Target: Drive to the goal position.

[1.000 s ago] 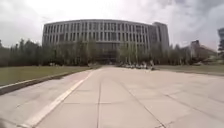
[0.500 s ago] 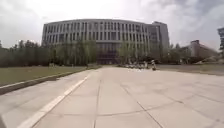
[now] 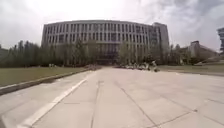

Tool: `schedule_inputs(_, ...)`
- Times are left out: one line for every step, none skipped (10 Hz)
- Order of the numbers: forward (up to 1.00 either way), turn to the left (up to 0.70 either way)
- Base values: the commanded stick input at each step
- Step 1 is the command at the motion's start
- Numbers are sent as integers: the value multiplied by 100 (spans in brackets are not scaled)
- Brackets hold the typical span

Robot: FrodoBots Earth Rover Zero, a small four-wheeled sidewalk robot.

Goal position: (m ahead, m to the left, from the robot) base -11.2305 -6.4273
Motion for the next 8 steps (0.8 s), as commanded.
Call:
schedule_inputs(70, 0)
schedule_inputs(70, 0)
schedule_inputs(70, 0)
schedule_inputs(70, 0)
schedule_inputs(70, 2)
schedule_inputs(70, 4)
schedule_inputs(70, 6)
schedule_inputs(70, 8)
